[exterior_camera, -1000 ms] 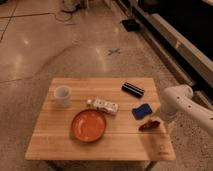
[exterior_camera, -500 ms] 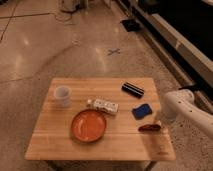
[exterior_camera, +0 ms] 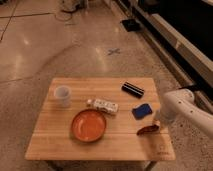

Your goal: Place the pepper in the ceramic bowl

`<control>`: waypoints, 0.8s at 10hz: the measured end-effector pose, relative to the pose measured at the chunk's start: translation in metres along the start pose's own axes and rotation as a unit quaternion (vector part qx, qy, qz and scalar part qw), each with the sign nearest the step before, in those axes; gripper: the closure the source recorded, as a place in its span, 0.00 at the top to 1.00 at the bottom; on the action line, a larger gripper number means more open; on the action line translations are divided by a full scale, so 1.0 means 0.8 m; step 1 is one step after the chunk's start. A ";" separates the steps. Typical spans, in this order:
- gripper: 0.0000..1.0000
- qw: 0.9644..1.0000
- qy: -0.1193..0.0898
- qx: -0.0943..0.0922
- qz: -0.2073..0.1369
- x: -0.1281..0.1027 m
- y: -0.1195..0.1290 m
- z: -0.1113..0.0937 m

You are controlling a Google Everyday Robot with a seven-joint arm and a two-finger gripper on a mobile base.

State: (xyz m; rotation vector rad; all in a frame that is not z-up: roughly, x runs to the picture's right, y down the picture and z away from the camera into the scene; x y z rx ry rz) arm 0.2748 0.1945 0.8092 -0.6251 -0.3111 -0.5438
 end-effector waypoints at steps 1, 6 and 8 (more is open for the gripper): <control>0.00 1.000 -0.009 0.004 -0.013 -0.015 -0.013 -0.007; 0.00 0.994 -0.053 0.038 -0.083 -0.073 -0.082 -0.041; 0.00 0.989 -0.065 0.059 -0.122 -0.094 -0.116 -0.068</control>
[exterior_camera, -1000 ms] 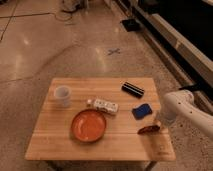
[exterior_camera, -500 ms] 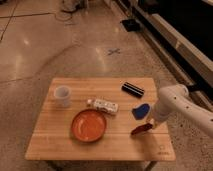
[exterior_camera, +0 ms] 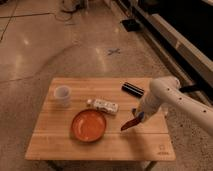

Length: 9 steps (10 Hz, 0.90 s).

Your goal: Place the pepper in the ceramic bowl

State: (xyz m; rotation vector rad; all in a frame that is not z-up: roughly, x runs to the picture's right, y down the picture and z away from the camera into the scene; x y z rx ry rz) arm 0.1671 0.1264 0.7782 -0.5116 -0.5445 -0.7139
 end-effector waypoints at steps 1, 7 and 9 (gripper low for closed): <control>0.00 1.000 -0.005 0.009 -0.020 -0.009 -0.018 -0.012; 0.00 0.986 -0.070 0.035 -0.147 -0.112 -0.090 -0.013; 0.01 0.979 -0.084 0.037 -0.180 -0.133 -0.115 0.018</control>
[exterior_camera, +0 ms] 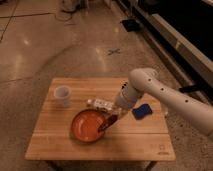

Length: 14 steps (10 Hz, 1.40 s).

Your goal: Place the pepper in the ceramic bowl

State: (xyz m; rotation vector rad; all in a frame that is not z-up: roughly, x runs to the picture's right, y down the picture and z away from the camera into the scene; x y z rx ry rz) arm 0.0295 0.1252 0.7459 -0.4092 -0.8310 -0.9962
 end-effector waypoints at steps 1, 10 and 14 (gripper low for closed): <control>0.07 1.000 -0.002 0.001 -0.011 0.003 -0.013 0.014; 0.80 0.998 0.018 0.021 -0.059 0.027 -0.075 0.041; 0.80 0.997 0.049 0.020 -0.056 0.054 -0.046 0.005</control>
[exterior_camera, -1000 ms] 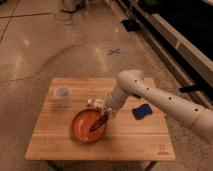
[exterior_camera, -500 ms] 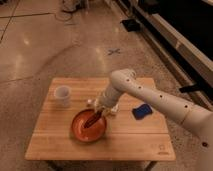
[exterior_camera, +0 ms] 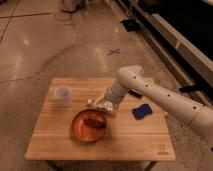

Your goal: Place the pepper in the ceramic bowl

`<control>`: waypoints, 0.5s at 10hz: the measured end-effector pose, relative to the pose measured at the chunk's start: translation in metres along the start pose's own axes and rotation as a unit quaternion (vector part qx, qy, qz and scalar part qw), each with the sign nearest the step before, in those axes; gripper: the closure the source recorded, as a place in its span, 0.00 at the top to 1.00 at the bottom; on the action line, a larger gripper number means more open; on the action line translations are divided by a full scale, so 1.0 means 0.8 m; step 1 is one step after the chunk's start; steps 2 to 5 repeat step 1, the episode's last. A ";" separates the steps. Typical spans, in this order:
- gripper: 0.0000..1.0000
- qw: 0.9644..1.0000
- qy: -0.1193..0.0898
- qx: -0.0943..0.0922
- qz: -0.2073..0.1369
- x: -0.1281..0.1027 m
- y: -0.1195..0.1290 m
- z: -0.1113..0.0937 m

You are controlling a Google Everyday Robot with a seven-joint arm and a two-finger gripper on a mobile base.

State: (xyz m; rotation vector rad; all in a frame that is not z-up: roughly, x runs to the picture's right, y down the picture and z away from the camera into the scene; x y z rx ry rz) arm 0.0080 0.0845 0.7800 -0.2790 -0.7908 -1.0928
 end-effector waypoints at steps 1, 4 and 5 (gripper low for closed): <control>0.80 1.000 0.000 0.000 -0.001 0.000 -0.002 0.001; 0.80 1.000 0.000 0.000 -0.001 0.000 -0.002 0.001; 0.80 1.000 0.000 0.000 -0.001 0.000 -0.002 0.001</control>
